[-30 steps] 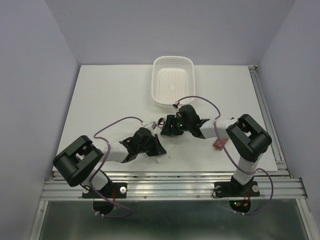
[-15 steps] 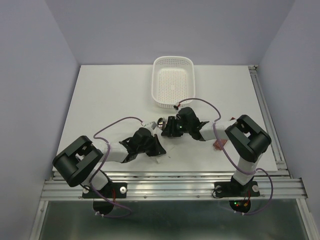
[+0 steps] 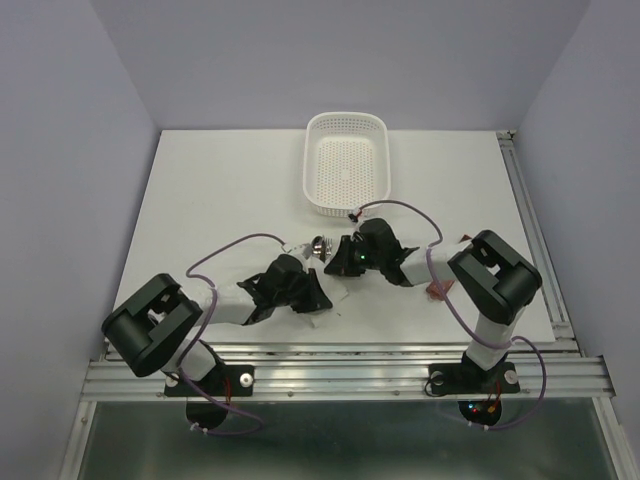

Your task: Place the utensils on the paper napkin and roll it up

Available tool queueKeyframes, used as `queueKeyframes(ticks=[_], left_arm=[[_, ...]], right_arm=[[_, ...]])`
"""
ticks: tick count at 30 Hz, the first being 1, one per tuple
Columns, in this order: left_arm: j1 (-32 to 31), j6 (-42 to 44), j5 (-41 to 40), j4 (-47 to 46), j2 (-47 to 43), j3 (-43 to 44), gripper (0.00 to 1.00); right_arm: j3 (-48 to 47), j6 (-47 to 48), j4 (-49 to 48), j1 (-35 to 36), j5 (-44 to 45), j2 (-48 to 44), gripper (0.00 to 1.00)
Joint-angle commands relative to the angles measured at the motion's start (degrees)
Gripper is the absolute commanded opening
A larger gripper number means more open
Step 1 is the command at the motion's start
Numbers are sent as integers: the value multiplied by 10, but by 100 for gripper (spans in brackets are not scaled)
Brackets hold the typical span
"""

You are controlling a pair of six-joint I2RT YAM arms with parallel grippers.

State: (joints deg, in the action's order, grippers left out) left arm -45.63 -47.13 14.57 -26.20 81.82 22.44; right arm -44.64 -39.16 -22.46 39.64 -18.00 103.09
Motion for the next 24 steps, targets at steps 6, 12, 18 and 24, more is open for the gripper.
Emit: queueKeyframes(ticks=[6, 12, 18, 24], left_arm=[[9, 42, -47, 190, -75, 133, 45], [76, 89, -42, 228, -86, 146, 52], [113, 119, -4, 198, -71, 107, 64], [113, 109, 39, 141, -40, 72, 64]], right_arm=[[43, 40, 16, 8, 12, -23, 1], [61, 42, -37, 3, -16, -18, 1], [80, 55, -65, 3, -12, -50, 1], [87, 67, -74, 3, -10, -87, 1]])
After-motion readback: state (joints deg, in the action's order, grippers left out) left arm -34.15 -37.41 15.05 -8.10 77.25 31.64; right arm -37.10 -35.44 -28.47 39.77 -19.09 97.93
